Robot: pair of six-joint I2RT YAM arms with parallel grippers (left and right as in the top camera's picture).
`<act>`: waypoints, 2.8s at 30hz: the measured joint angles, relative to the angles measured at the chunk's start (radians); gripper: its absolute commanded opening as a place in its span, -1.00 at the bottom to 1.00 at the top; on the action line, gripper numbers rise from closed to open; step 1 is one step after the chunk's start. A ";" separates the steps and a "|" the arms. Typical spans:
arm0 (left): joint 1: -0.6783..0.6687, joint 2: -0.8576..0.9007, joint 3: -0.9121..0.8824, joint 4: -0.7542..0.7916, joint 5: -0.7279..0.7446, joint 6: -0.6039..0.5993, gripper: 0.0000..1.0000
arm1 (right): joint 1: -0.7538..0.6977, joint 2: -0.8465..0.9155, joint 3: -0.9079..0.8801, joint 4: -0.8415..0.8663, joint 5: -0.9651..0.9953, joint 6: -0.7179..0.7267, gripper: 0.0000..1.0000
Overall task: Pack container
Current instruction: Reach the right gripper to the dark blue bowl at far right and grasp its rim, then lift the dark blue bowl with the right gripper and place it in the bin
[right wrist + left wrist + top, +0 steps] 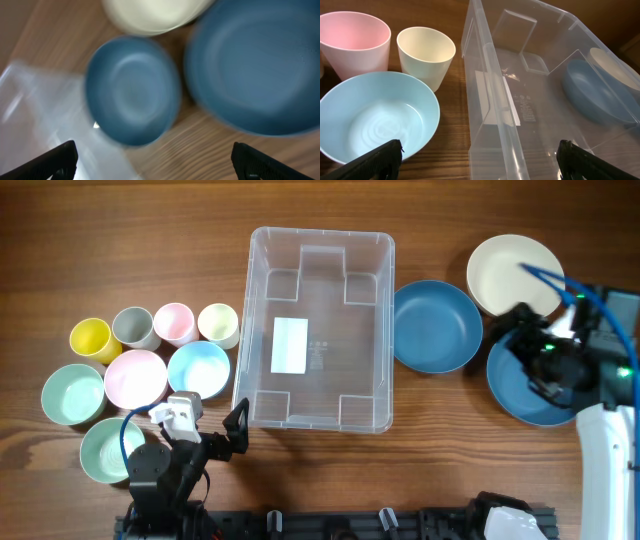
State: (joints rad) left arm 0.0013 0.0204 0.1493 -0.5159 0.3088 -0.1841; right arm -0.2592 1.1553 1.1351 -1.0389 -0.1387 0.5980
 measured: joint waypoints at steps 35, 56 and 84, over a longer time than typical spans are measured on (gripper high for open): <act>0.000 0.000 0.000 0.000 0.000 0.000 1.00 | -0.467 0.302 -0.404 0.279 0.098 0.083 -0.92; 0.000 0.000 0.000 -0.001 0.000 0.000 0.99 | -0.008 -0.249 0.045 0.075 -0.192 -0.093 -0.91; 0.000 0.000 -0.001 0.000 0.000 0.000 1.00 | 0.654 0.891 0.628 0.235 0.063 -0.317 -0.82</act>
State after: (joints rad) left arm 0.0013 0.0204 0.1486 -0.5159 0.3088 -0.1841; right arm 0.3946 2.0464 1.7626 -0.8040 -0.0761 0.2810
